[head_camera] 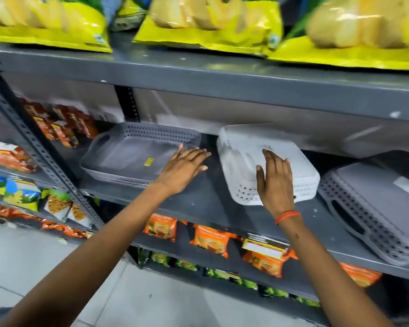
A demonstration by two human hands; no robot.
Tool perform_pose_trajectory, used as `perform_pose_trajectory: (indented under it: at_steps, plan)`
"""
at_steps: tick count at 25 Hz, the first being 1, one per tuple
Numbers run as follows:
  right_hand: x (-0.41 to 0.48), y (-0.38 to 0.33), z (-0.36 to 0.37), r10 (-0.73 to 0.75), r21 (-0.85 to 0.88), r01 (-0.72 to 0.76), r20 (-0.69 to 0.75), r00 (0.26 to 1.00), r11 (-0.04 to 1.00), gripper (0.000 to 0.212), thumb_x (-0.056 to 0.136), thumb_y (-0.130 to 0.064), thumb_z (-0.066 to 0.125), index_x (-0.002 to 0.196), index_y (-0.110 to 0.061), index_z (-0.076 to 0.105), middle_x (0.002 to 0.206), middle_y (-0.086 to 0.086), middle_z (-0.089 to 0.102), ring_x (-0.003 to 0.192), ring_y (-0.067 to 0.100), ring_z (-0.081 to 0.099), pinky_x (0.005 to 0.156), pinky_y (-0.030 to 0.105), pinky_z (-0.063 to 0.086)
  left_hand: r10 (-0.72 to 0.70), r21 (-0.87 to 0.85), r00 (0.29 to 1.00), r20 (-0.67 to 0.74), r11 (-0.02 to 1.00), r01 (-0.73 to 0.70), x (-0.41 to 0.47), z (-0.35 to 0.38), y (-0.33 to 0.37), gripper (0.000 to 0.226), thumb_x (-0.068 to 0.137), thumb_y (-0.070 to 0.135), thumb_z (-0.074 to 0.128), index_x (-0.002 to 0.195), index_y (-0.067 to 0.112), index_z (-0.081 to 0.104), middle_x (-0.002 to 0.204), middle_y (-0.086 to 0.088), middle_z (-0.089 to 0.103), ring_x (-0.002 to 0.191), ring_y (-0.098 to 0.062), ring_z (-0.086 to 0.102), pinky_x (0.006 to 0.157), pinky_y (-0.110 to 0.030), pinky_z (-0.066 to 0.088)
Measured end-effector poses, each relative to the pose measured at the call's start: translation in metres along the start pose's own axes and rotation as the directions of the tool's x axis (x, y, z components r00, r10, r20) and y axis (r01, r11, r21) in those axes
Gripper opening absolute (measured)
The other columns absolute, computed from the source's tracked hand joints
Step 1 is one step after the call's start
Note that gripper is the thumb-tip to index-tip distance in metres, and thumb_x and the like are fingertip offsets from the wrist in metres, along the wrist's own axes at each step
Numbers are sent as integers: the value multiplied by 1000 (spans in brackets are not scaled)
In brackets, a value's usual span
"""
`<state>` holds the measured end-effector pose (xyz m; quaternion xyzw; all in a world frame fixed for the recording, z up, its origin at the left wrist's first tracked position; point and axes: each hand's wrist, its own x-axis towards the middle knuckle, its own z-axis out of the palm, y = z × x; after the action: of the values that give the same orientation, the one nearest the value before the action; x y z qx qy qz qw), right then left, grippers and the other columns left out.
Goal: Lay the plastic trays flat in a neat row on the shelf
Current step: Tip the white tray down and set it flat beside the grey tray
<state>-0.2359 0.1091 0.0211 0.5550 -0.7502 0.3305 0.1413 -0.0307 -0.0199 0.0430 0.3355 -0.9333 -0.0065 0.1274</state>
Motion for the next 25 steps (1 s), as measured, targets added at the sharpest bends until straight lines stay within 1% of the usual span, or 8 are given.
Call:
perform_pose_trajectory:
  at_steps: [2, 4, 7, 11, 14, 21, 23, 25]
  plan:
    - [-8, 49, -22, 75, 14, -75, 1, 997, 997, 44, 94, -25, 32, 128, -2, 43, 131, 18, 53, 122, 34, 48, 112, 49, 29, 78, -16, 994, -80, 997, -79, 14, 12, 56, 44, 95, 34, 41, 134, 14, 46, 137, -6, 55, 129, -23, 48, 116, -44, 27]
    - [-16, 89, -34, 161, 39, -162, 36, 986, 986, 38, 95, -16, 41, 129, 2, 42, 132, 22, 50, 122, 39, 46, 111, 47, 30, 138, -19, 979, -151, 990, -143, 16, 21, 109, 42, 91, 36, 38, 120, 13, 59, 116, -5, 69, 108, -25, 63, 98, -38, 51]
    - [-28, 137, -37, 283, 91, -299, 152, 947, 950, 39, 94, -7, 40, 130, 8, 38, 134, 31, 45, 124, 45, 41, 108, 38, 25, 240, -41, 961, -141, 968, -248, 19, 47, 169, 36, 89, 27, 38, 99, 11, 69, 88, -8, 75, 80, -27, 70, 69, -33, 59]
    - [-30, 159, -21, 363, 142, -443, 384, 849, 885, 44, 93, 3, 38, 134, 15, 28, 144, 35, 31, 136, 43, 29, 115, 40, 20, 57, -7, 983, 173, 998, -57, 27, 83, 205, 36, 91, 5, 41, 125, 12, 48, 118, -18, 65, 105, -35, 63, 88, -45, 54]
    - [-27, 161, -8, 379, 151, -479, 428, 821, 865, 40, 92, 5, 38, 130, 16, 34, 137, 35, 40, 129, 42, 39, 110, 38, 27, -27, 92, 970, 241, 996, 5, 33, 95, 216, 32, 94, 10, 43, 126, 7, 49, 124, -21, 60, 114, -38, 57, 96, -47, 48]
    - [-12, 158, -12, 527, 499, -549, 199, 826, 671, 37, 91, 8, 37, 127, 7, 45, 133, 27, 50, 124, 39, 46, 111, 44, 34, -77, -222, 977, -200, 975, 31, 22, 60, 205, 23, 93, 7, 48, 110, 4, 64, 116, -20, 61, 107, -34, 54, 93, -42, 48]
    - [-3, 145, -11, 493, 515, -506, 176, 852, 692, 37, 90, 9, 37, 126, 7, 46, 132, 27, 49, 123, 38, 47, 111, 42, 35, -153, -404, 937, -314, 915, 14, 14, 42, 205, 21, 91, 3, 52, 107, 0, 66, 113, -23, 62, 106, -30, 56, 91, -34, 46]
    - [7, 129, -10, 392, 493, -422, 168, 904, 761, 36, 90, 10, 38, 125, 8, 47, 130, 28, 51, 121, 39, 48, 107, 41, 36, -255, -575, 889, -381, 818, -11, 4, 30, 204, 18, 90, -1, 55, 103, -6, 65, 102, -21, 60, 99, -9, 58, 86, -14, 43]
